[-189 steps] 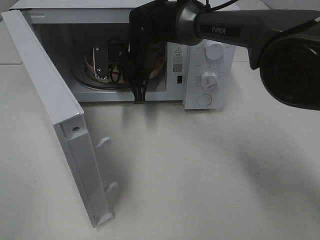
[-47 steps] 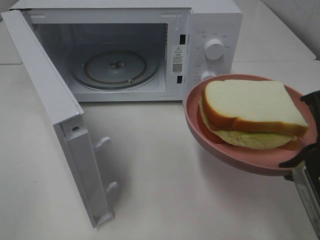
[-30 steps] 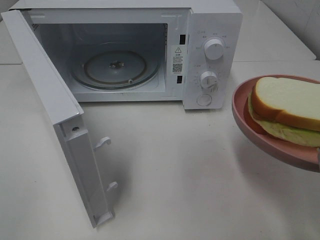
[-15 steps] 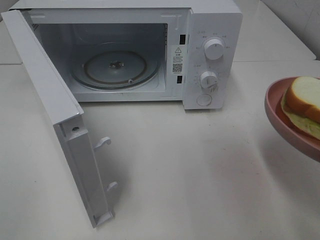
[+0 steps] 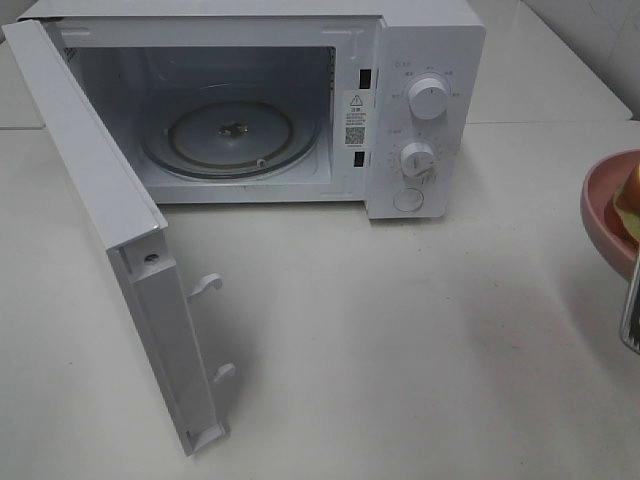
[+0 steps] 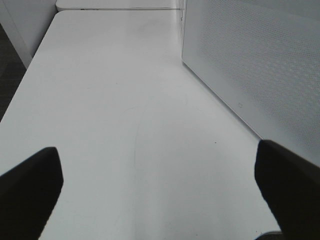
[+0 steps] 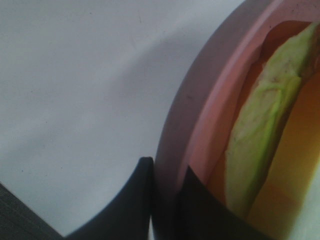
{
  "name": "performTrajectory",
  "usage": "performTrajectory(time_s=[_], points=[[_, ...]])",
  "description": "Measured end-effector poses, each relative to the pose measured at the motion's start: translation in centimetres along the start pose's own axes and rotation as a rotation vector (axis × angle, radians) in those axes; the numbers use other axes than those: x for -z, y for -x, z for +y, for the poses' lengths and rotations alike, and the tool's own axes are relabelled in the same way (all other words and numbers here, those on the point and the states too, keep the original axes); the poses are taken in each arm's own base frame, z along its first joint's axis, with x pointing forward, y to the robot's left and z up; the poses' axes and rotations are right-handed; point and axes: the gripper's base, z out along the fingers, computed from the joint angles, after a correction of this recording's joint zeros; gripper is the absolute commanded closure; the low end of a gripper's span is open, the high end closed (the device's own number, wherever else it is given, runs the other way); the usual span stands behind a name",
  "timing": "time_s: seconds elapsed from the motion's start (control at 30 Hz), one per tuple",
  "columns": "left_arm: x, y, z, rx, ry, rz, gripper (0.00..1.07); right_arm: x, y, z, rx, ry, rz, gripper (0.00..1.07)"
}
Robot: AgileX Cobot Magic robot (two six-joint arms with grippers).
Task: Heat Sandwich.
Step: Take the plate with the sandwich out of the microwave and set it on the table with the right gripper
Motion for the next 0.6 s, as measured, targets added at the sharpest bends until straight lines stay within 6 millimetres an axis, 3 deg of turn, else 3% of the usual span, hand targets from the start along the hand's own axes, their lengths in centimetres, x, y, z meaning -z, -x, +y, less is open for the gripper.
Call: performTrajectory(time_s=[0.6], points=[[0.0,0.0,0.0,0.0,0.0,0.0,0.07,-2.0,5.4,-1.9,-0.262,-0.017,0.171,1.02]])
